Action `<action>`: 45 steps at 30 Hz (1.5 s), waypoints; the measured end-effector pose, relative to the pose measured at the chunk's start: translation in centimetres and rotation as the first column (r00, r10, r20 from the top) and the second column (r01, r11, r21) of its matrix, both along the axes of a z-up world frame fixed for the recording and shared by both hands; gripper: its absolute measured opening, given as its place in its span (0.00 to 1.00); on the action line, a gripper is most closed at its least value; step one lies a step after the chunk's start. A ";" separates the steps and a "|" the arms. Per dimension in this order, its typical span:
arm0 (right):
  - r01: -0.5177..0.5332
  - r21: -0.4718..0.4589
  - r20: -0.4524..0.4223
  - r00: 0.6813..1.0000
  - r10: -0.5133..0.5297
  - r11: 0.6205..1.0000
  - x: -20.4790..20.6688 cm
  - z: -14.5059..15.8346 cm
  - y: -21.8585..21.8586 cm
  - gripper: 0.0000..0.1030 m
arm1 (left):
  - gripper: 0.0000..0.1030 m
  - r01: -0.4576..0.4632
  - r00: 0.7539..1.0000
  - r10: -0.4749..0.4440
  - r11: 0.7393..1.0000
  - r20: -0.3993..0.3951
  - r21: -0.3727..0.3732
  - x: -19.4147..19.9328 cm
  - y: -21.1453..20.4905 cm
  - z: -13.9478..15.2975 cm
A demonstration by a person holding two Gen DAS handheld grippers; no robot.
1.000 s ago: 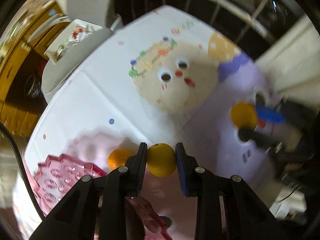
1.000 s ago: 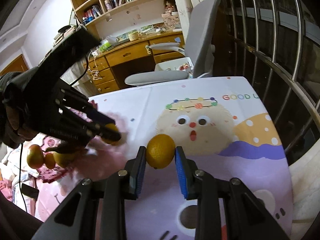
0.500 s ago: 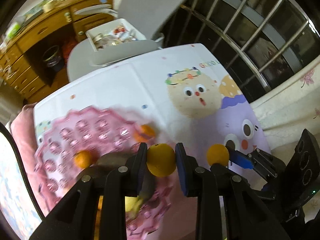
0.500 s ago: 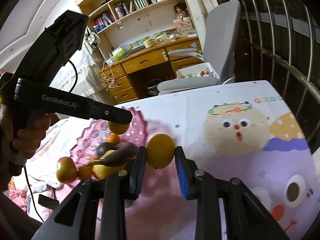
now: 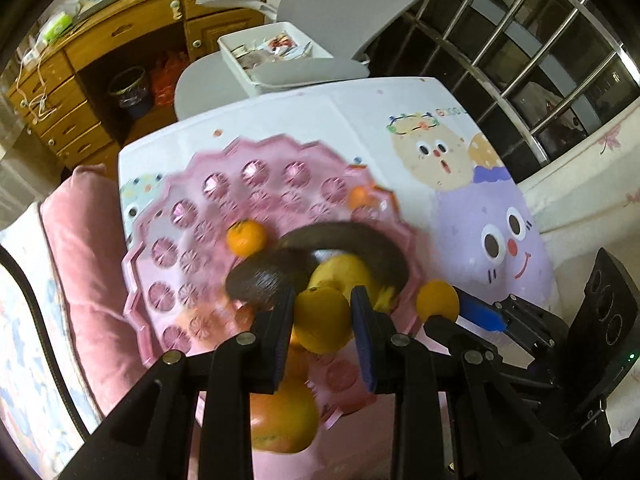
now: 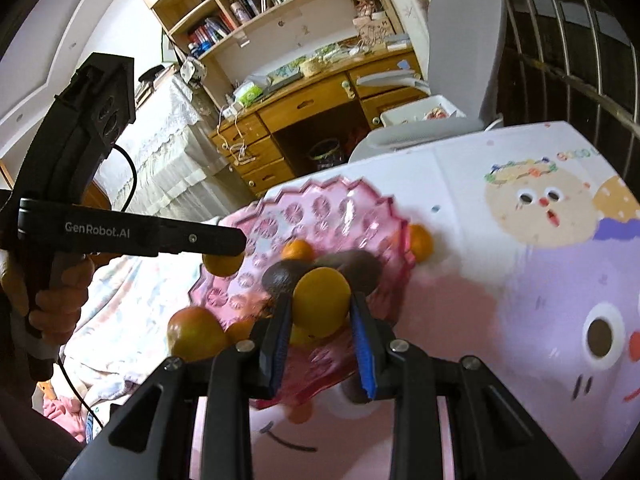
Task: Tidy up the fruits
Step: 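Carry both mandarins into the pink bowl and open both tools, then grasp the last mandarin on the cloth with the right tool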
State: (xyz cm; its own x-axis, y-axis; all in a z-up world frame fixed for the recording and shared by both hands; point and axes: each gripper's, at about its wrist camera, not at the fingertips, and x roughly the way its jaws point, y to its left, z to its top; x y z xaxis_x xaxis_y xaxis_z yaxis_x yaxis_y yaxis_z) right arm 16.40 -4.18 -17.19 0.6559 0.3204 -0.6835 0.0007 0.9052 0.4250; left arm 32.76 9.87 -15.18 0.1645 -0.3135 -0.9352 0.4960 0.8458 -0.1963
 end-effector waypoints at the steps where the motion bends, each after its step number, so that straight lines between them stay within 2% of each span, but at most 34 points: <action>1: 0.000 -0.002 -0.011 1.000 0.000 1.000 -0.1 -0.2 0.5 0.28 | 0.26 -0.004 1.000 0.004 1.000 -0.004 -0.002 -0.1 0.7 -0.2; 10: -0.019 -0.023 -0.082 0.997 0.017 1.000 -0.7 -1.0 3.9 0.30 | 0.28 -0.025 1.000 0.025 1.000 -0.017 -0.005 -0.5 3.3 -1.2; 11: -0.020 -0.030 -0.092 0.996 0.018 0.999 -0.6 -1.1 4.0 0.31 | 0.30 -0.026 1.000 0.026 1.000 -0.010 -0.004 -0.5 3.2 -1.1; 13: -0.010 -0.029 -0.105 0.994 0.007 1.000 -0.7 -1.1 4.0 0.46 | 0.38 -0.034 0.999 0.034 0.999 0.000 -0.012 -0.7 3.1 -0.9; 14: -0.005 -0.022 -0.103 0.995 0.002 1.000 -0.8 -1.1 3.9 0.49 | 0.44 -0.036 0.999 0.036 0.999 0.001 -0.016 -0.8 2.9 -0.7; 18: -0.017 -0.045 -0.085 0.996 0.013 0.999 -1.3 -0.2 3.3 0.51 | 0.60 -0.056 0.998 0.056 0.998 0.012 -0.017 -1.6 2.2 0.0; 23: -0.045 -0.082 -0.087 0.996 0.038 0.996 -1.4 0.5 1.4 0.54 | 0.70 -0.131 0.991 0.132 0.991 0.028 -0.020 -3.6 1.8 0.6; 26: -0.081 -0.098 -0.083 0.994 0.073 0.992 -1.3 1.1 -0.4 0.57 | 0.73 -0.193 0.980 0.194 0.980 0.031 -0.041 -5.2 1.5 1.2; 30: -0.161 -0.110 -0.089 0.984 0.152 0.981 -0.9 1.5 -2.7 0.59 | 0.77 -0.297 0.952 0.299 0.954 0.059 -0.044 -7.7 0.8 2.2; 33: -0.239 -0.133 -0.079 0.970 0.230 0.962 -0.4 1.8 -4.2 0.60 | 0.77 -0.382 0.920 0.385 0.923 0.068 -0.048 -9.8 0.0 2.6; 35: -0.297 -0.145 -0.079 0.954 0.288 0.944 -0.1 1.9 -5.1 0.63 | 0.78 -0.445 0.891 0.448 0.894 0.075 -0.054 -11.1 -0.5 2.8; 37: -0.386 -0.166 -0.080 0.922 0.378 0.908 0.3 1.8 -5.8 0.64 | 0.79 -0.505 0.858 0.508 0.861 0.069 -0.058 -12.3 -1.3 2.7; 39: -0.465 -0.213 -0.076 0.885 0.460 0.859 0.5 1.9 -6.3 0.64 | 0.79 -0.542 0.836 0.545 0.839 0.066 -0.060 -13.2 -2.0 2.6; 41: -0.524 -0.246 -0.081 0.849 0.522 0.815 0.7 1.7 -6.8 0.64 | 0.79 -0.565 0.820 0.568 0.823 0.064 -0.059 -14.0 -2.6 2.4; 45: -0.587 -0.302 -0.084 0.801 0.593 0.751 1.4 1.3 -7.7 0.64 | 0.80 -0.597 0.799 0.599 0.800 0.049 -0.052 -14.8 -4.1 1.6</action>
